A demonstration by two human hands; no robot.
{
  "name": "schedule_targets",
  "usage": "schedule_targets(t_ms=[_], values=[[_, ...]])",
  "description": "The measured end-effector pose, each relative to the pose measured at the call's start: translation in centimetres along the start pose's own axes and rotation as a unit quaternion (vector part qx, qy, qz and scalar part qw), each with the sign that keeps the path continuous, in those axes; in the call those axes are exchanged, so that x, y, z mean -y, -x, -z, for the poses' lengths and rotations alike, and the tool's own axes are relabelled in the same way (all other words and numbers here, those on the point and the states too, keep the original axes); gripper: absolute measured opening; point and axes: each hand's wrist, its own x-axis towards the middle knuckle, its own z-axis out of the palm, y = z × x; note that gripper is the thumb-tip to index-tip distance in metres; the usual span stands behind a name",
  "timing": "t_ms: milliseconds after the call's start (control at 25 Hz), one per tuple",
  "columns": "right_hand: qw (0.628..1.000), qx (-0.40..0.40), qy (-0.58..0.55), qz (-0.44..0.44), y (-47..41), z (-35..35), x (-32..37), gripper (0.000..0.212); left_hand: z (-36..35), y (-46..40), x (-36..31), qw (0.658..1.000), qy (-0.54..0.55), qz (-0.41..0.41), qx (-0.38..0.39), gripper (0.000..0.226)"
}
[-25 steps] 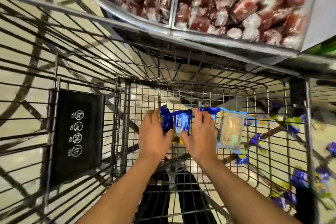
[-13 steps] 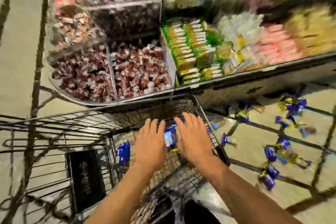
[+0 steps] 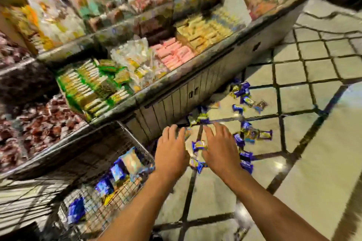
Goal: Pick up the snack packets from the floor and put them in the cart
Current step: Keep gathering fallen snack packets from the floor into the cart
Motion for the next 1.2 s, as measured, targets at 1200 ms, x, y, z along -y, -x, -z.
schedule_targets(t_ms=[1200], values=[[0.983, 0.03, -0.023, -0.178, -11.9, 6.4, -72.2, 0.071, -12.3, -37.7, -65.8, 0.98, -0.026, -0.175, 0.089, 0.081]])
